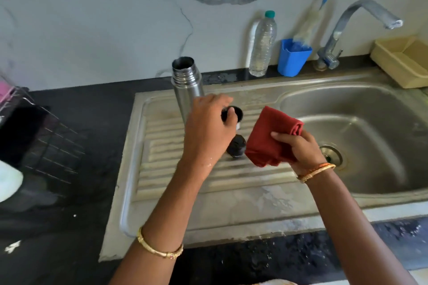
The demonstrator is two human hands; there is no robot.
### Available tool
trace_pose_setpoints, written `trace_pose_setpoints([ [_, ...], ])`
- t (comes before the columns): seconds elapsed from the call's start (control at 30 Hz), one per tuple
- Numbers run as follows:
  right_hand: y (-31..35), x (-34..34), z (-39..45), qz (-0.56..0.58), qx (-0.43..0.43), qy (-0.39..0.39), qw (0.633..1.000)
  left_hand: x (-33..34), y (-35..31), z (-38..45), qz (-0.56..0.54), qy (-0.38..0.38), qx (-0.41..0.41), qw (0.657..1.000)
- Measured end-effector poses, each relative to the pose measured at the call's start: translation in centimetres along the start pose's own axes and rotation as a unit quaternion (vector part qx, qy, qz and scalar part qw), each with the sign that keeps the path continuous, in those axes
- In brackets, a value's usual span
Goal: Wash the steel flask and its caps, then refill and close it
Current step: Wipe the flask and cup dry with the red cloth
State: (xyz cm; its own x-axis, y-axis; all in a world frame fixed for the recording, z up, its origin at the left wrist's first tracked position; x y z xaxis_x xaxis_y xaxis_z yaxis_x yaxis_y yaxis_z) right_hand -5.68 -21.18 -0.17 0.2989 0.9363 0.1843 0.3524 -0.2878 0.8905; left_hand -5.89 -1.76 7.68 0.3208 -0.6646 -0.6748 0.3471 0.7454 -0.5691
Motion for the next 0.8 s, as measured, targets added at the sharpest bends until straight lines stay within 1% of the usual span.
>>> trace_pose_setpoints([
  [0.07,0.8,1.0,0.1,0.033,0.024,0.014,0.999,-0.8,1.4,0.5,0.066,-0.072,0.04,0.994],
  [0.1,1.1,1.6,0.2,0.029,0.022,0.019,0.999,-0.9,2.2,0.8,0.085,-0.095,0.039,0.991],
  [0.13,1.4,2.2,0.2,0.024,0.019,0.025,0.999,-0.9,3.2,1.0,0.085,-0.112,0.019,0.99],
  [0.2,2.0,3.6,0.3,0.031,0.015,0.037,0.999,-0.6,5.5,1.5,0.017,-0.123,-0.061,0.99],
  [0.27,2.4,4.9,0.5,0.051,0.02,0.044,0.998,-0.2,7.6,2.1,-0.081,-0.093,-0.148,0.981],
  [0.3,2.5,5.4,0.8,0.059,0.023,0.044,0.997,0.1,8.5,2.6,-0.126,-0.064,-0.175,0.974],
  [0.4,2.5,6.3,1.1,0.07,0.036,0.044,0.996,1.2,10.5,3.8,-0.226,0.02,-0.217,0.95],
  [0.5,2.3,6.2,1.3,0.066,0.048,0.052,0.995,1.7,11.7,4.6,-0.235,0.029,-0.232,0.943],
  [0.57,2.3,5.9,1.3,0.062,0.05,0.06,0.995,1.5,11.7,5.0,-0.219,0.036,-0.217,0.951],
  [0.63,2.6,5.3,1.3,0.053,0.046,0.054,0.996,0.9,10.8,5.8,-0.224,0.051,-0.208,0.951],
  [0.73,3.1,3.9,1.4,0.053,0.042,0.035,0.997,-0.5,8.4,7.2,-0.239,0.107,-0.196,0.945],
  [0.8,3.3,2.6,1.4,0.051,0.042,0.015,0.998,-0.3,6.7,7.3,-0.241,0.167,-0.204,0.934],
])
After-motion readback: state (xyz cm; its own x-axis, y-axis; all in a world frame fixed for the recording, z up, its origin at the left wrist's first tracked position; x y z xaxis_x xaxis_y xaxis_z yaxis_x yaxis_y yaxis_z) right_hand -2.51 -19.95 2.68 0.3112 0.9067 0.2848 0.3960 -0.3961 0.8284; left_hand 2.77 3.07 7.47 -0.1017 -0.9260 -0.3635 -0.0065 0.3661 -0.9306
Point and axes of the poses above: each hand's wrist, its own z-axis towards the middle knuckle, its own x-axis out of the palm, y = z × x, the point moved 1 cm from there along z, towards the middle knuckle, and after that the axes turned 2 degrees about x, right-handed, at the moved point
